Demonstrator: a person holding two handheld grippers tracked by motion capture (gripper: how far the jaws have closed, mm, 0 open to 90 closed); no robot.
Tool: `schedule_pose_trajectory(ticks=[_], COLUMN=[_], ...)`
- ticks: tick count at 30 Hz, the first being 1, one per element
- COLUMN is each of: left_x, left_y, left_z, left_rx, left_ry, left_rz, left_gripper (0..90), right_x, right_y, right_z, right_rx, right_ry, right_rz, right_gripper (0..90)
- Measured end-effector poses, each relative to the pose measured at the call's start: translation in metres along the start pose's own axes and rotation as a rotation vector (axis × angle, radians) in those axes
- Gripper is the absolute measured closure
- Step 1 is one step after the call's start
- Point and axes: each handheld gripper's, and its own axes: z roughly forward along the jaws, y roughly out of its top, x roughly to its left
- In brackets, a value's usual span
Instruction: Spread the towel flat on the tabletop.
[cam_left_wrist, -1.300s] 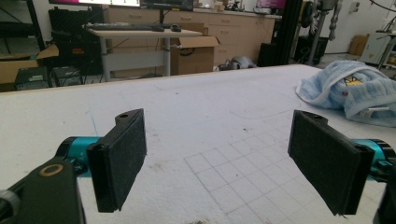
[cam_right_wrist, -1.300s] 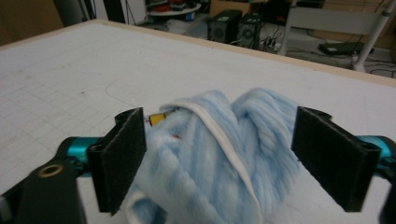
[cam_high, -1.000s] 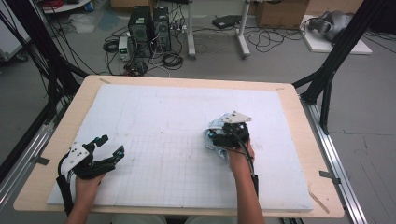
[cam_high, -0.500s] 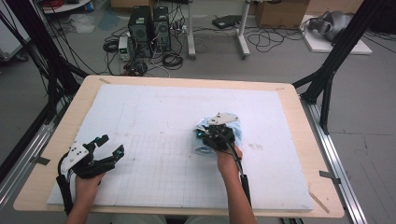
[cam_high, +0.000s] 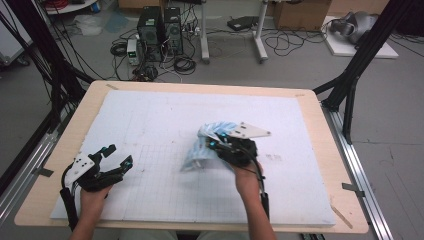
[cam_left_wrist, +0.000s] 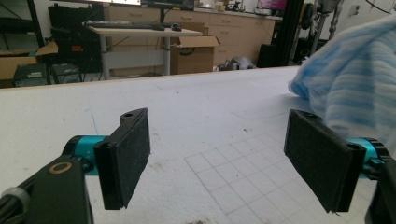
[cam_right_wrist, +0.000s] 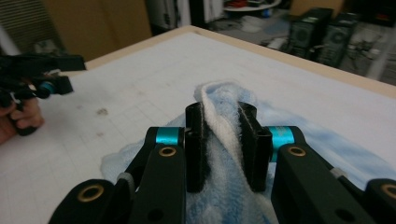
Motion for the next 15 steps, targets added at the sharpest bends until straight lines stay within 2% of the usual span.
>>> schedule_pose_trajectory(ticks=[5,7,8,12,14,15], left_x=[0.000,0.000,0.000,-0.001,-0.001,-0.001], left_y=[0.000,0.000,0.000,0.000,0.000,0.000], left_z=[0.000,0.000,0.000,0.000,0.000,0.000], left_rx=[0.001,0.001,-0.001,0.001,-0.001,-0.001], left_ry=[0.000,0.003,0.004,0.004,0.006,0.006], left_rz=[0.009,0.005,0.002,0.007,0.002,0.002], left_gripper=[23.1,23.3,23.3,23.5,23.4,23.4], right_x=[-0.016,-0.024,-0.027,-0.041,-0.043,-0.044], right_y=[-0.040,-0.060,-0.069,-0.096,-0.100,-0.100], right_z=[-0.061,-0.081,-0.088,-0.106,-0.108,-0.109], right_rx=[0.026,0.061,0.079,0.131,0.151,0.142], right_ry=[-0.137,-0.201,-0.229,-0.311,-0.325,-0.330], right_rz=[0.055,0.069,0.092,0.127,0.136,0.137], right_gripper=[74.5,74.4,74.2,71.0,59.1,53.0])
